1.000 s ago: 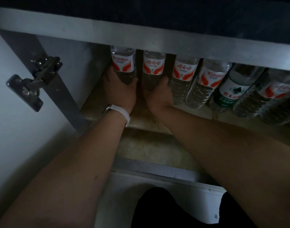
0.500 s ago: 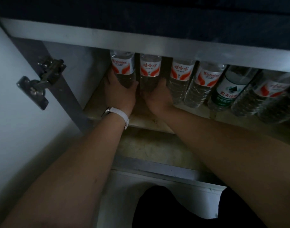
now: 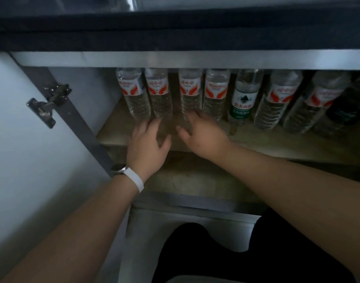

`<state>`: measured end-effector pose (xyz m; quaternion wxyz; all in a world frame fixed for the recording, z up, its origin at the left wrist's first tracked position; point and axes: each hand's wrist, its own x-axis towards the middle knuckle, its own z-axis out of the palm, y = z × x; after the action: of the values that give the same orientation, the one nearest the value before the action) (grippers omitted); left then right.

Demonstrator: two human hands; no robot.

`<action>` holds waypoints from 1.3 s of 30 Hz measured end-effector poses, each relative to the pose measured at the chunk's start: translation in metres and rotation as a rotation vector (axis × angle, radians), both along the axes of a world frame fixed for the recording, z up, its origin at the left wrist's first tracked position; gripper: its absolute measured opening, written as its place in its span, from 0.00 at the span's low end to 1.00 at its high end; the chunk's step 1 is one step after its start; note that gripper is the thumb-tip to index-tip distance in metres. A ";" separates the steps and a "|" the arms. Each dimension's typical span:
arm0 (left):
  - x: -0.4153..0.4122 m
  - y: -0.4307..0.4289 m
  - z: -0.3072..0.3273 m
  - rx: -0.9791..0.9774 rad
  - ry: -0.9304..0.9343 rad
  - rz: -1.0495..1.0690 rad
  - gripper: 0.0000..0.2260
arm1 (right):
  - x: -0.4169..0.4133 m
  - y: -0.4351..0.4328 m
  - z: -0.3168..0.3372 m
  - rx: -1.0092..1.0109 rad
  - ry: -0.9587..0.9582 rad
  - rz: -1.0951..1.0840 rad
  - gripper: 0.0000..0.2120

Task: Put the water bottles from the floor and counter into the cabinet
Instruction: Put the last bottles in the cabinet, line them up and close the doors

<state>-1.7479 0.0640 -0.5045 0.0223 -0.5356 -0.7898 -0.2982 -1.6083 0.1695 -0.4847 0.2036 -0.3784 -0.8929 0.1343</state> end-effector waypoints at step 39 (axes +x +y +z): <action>0.022 -0.207 0.333 -0.763 0.360 -0.175 0.24 | 0.302 -0.164 0.326 -0.222 -0.713 -0.500 0.28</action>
<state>-1.7254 -0.1430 -0.1714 -0.0653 -0.6140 -0.7785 0.1125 -1.3065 0.0050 -0.1587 -0.1327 -0.6246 -0.7687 0.0371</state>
